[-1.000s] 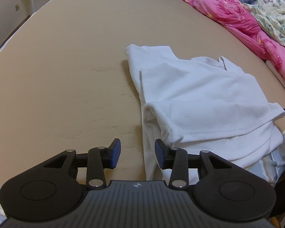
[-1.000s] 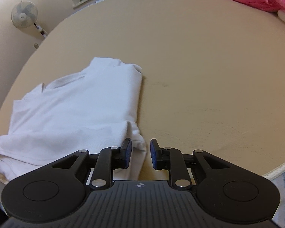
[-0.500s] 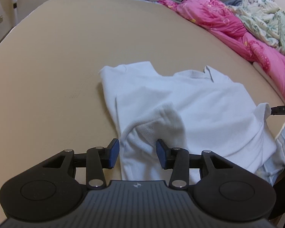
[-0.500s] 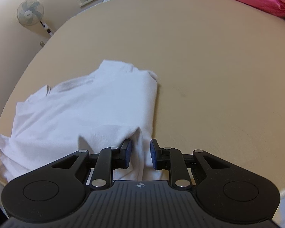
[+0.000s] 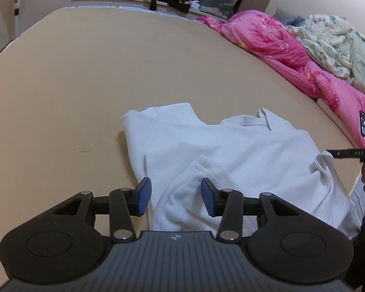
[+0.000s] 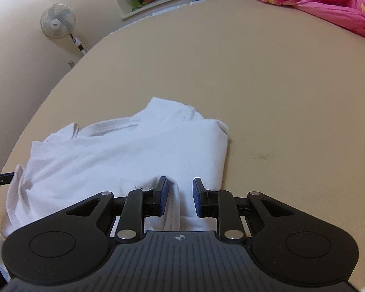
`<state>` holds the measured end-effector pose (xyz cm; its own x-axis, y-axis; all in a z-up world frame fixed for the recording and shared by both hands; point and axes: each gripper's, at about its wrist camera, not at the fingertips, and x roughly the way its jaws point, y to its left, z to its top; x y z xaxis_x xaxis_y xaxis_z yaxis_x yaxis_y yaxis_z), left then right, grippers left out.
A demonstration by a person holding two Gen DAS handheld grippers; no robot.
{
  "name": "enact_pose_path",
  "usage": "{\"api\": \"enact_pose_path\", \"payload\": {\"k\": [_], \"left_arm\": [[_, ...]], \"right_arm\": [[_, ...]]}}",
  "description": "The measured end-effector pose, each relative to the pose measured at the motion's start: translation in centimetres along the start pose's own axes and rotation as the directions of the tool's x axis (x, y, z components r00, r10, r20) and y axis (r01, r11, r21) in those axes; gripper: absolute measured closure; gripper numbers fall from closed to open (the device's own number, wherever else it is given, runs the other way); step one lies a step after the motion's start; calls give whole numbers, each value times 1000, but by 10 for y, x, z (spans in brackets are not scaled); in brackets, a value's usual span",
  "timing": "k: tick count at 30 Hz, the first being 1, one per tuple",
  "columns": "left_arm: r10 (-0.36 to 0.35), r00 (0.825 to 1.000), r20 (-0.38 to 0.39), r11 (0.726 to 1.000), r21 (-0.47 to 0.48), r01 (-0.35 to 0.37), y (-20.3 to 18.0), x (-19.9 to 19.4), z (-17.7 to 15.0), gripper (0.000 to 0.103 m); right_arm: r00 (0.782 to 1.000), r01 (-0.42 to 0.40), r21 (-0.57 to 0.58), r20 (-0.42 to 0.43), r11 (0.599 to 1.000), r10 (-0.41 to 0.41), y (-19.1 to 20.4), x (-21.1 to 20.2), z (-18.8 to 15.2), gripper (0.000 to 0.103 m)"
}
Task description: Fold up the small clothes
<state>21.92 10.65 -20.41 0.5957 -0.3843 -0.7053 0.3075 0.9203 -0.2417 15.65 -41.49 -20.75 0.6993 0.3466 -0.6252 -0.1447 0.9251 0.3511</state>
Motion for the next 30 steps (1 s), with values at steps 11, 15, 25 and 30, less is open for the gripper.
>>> {"api": "enact_pose_path", "payload": {"k": [11,15,25,30], "left_arm": [[-31,998,-54,993,110,37,-13,18,1,93],[-12,990,141,998,-57,21,10,-8,16,94],[41,996,75,972,-232,-23,31,6,8,95],[44,998,43,972,-233,-32,34,15,8,88]], "right_arm": [[1000,-5,-39,-16,999,4,1,0,-2,78],[1000,13,-37,-2,999,-13,-1,-1,-2,78],[1000,13,44,21,999,-14,-13,-6,3,76],[1000,10,24,-14,1000,-10,-8,4,2,70]]}}
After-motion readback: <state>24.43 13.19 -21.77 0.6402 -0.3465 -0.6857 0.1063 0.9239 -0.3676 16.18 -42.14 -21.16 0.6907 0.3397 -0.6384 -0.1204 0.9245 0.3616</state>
